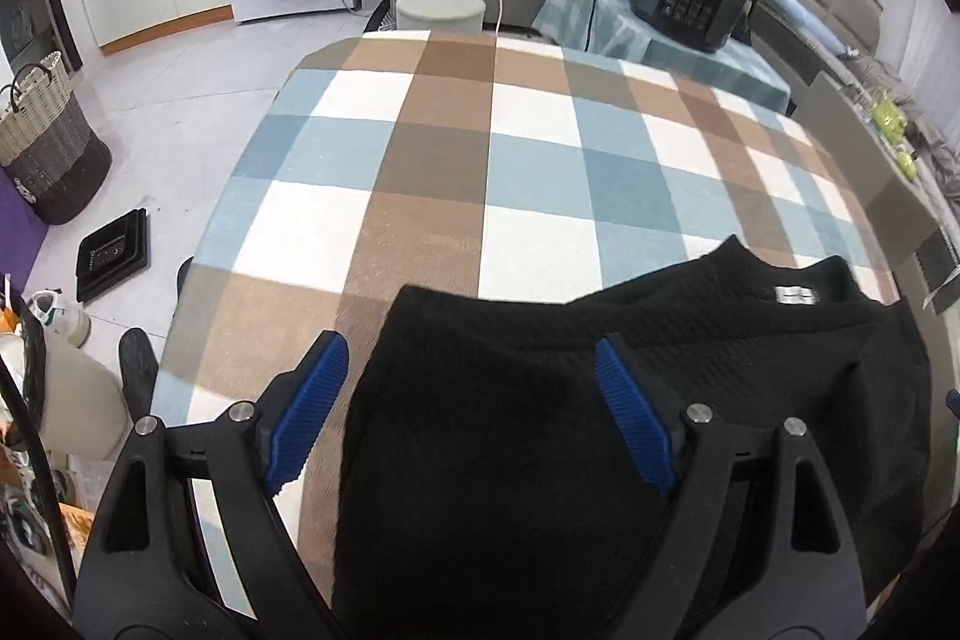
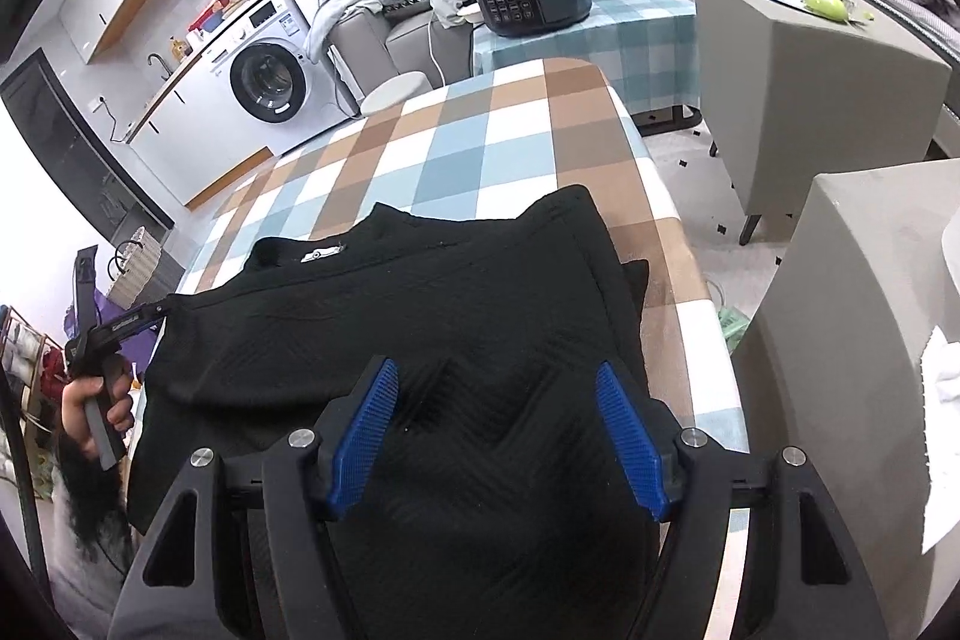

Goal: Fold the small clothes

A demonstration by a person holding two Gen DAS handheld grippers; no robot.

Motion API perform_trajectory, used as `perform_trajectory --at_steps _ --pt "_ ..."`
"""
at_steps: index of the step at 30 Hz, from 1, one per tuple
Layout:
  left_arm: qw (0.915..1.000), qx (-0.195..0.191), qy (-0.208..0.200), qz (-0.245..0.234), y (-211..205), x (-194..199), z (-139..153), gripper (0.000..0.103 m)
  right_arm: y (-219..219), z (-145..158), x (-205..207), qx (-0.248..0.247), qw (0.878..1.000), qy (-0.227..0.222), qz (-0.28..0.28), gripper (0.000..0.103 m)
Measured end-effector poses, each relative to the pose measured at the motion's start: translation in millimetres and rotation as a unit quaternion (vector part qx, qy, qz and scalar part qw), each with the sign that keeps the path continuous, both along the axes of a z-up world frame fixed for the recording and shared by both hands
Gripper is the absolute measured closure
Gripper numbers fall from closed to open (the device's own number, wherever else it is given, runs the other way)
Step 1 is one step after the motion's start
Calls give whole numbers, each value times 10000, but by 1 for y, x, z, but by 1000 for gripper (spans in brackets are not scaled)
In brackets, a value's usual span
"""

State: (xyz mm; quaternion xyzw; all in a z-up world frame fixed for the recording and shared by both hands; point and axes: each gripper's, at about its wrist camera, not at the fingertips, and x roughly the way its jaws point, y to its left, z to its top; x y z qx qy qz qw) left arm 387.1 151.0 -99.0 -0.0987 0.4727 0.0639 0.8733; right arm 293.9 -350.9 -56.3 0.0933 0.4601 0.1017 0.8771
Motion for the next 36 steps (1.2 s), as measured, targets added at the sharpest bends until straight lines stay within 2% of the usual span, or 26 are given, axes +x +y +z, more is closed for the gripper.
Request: perform_trajectory --at_steps 1,2,3,5,9,14,17,20,25,26,27,28,29,30,32,36 --pt "10000 6 30 -13 -1 2 -3 26 1 -1 1 -19 10000 21 -3 33" --pt "10000 41 81 -27 -2 5 -6 39 1 -2 2 -29 10000 25 -5 33" --pt "9998 120 131 -18 -2 7 -9 60 1 -3 2 -36 10000 34 -12 33" --pt "9995 233 194 -32 -1 7 -15 87 0 -4 3 -34 10000 44 -26 33" --pt "9998 41 -183 -43 10 -7 -6 95 -4 -4 2 -47 9999 55 -87 33" --pt "9974 -129 -705 89 30 -26 23 96 -6 -6 1 -36 9998 104 -155 33" --pt "9951 -458 -833 290 50 -28 29 96 -5 -7 0 -45 9998 114 -155 33" --pt "9941 -707 -739 356 63 -23 21 96 -5 -8 1 -81 9997 138 -161 33" --pt "9958 -706 -376 445 68 -14 2 94 -11 -12 11 -146 9994 151 -271 33" --pt "9958 -729 -349 421 68 -15 1 86 -13 -12 14 -150 9994 117 -285 33" --pt "9961 -721 -354 365 66 -16 1 73 -14 -12 19 -156 9994 75 -311 33" --pt "9964 -685 -379 325 64 -17 1 66 -15 -12 24 -177 9993 50 -318 33" --pt "9968 -603 -436 285 60 -20 2 53 -15 -12 30 -212 9993 31 -316 33" --pt "9970 -543 -478 258 58 -21 3 46 -15 -13 37 -238 9992 10 -309 33" --pt "9974 -437 -527 207 53 -24 5 45 -12 -17 53 -277 9994 6 -225 33" --pt "9984 -422 -327 170 48 -23 -2 44 -4 -25 86 -467 9988 90 -136 33"
